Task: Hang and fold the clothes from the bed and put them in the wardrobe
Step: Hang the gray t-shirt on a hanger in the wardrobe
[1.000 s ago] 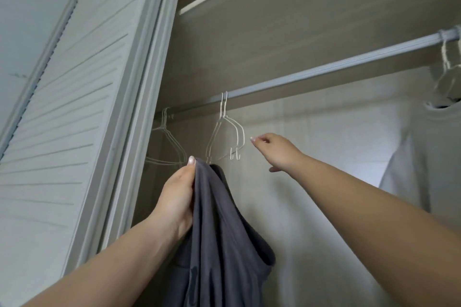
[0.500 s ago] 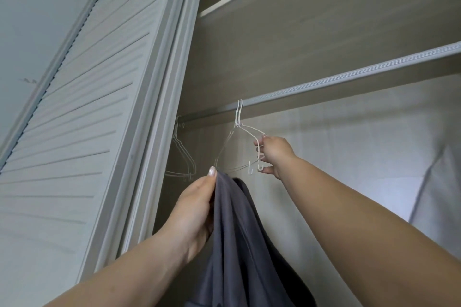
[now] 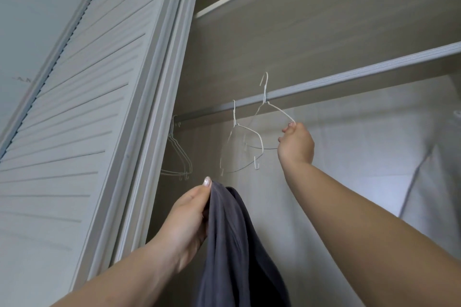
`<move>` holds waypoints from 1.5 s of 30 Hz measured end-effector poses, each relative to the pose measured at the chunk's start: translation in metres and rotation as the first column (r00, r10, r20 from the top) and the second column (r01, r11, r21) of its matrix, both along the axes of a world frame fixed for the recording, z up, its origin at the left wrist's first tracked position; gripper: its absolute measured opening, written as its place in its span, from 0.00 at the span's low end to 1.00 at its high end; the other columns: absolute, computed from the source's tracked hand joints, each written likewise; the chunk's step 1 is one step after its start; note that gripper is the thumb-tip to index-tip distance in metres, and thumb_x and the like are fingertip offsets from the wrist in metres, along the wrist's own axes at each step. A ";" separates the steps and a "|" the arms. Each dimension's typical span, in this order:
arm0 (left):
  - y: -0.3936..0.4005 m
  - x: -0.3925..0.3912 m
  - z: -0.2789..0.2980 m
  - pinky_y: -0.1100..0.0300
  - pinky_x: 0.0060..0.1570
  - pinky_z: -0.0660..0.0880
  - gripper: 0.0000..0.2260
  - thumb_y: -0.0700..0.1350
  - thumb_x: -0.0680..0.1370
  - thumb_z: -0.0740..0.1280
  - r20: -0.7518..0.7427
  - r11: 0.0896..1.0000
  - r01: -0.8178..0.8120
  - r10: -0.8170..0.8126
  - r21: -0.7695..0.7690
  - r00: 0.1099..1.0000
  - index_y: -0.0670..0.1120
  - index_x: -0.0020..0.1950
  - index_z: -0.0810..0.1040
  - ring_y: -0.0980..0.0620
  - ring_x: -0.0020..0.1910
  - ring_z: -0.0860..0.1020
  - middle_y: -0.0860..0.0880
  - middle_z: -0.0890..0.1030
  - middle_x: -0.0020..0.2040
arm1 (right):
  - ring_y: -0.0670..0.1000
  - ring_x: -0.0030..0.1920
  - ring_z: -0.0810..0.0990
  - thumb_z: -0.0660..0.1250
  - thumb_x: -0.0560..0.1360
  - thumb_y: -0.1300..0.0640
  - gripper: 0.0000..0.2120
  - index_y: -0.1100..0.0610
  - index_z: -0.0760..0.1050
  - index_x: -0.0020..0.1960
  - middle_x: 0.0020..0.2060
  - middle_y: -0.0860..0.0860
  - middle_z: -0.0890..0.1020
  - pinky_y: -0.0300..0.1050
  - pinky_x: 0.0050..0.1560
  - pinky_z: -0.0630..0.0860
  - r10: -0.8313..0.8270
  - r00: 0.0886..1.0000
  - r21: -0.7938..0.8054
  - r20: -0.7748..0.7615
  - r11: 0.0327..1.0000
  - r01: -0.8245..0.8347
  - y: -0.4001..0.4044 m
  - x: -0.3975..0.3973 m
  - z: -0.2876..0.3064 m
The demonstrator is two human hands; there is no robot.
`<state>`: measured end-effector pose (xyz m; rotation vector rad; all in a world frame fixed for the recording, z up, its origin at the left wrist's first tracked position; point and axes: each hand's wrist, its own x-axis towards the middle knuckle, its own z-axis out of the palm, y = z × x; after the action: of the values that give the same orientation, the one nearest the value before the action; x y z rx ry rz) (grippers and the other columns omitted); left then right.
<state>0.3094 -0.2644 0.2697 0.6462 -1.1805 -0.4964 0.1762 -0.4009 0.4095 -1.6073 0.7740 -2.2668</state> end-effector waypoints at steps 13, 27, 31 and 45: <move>-0.015 -0.030 -0.069 0.57 0.40 0.72 0.15 0.55 0.76 0.65 0.005 0.973 -0.139 0.140 0.183 0.990 0.44 0.39 0.79 0.53 0.34 0.78 0.47 0.81 0.33 | 0.49 0.41 0.78 0.50 0.82 0.54 0.15 0.49 0.69 0.39 0.46 0.48 0.77 0.44 0.43 0.71 0.008 0.990 -0.075 -0.138 0.997 -0.019 0.044 -0.129 -0.118; -0.068 -0.042 -0.130 0.62 0.38 0.72 0.08 0.38 0.73 0.73 0.005 0.903 -0.303 0.316 0.305 0.949 0.46 0.36 0.77 0.52 0.36 0.74 0.49 0.77 0.33 | 0.49 0.28 0.67 0.59 0.75 0.53 0.12 0.50 0.73 0.34 0.29 0.50 0.72 0.43 0.31 0.62 0.162 0.983 0.056 -0.082 0.986 -0.158 0.098 -0.172 -0.232; -0.075 -0.021 -0.145 0.66 0.41 0.70 0.11 0.33 0.76 0.65 0.289 0.825 -0.467 0.384 0.319 0.877 0.47 0.39 0.79 0.51 0.43 0.76 0.49 0.80 0.39 | 0.45 0.23 0.66 0.58 0.79 0.64 0.17 0.50 0.72 0.33 0.29 0.43 0.78 0.39 0.26 0.63 0.224 0.973 0.054 -0.060 0.974 -0.221 0.110 -0.173 -0.265; -0.064 0.031 -0.172 0.59 0.48 0.72 0.10 0.33 0.76 0.65 0.686 0.476 -0.791 0.426 0.385 0.590 0.40 0.52 0.84 0.45 0.51 0.79 0.41 0.83 0.53 | 0.45 0.21 0.67 0.57 0.73 0.53 0.15 0.46 0.74 0.29 0.36 0.43 0.82 0.36 0.25 0.64 0.348 0.936 0.110 0.047 0.930 -0.351 0.121 -0.174 -0.310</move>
<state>0.3405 -0.3285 0.0974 1.8920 -1.1048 -0.0505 0.0027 -0.2802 0.0993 -1.5183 0.5490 -1.9495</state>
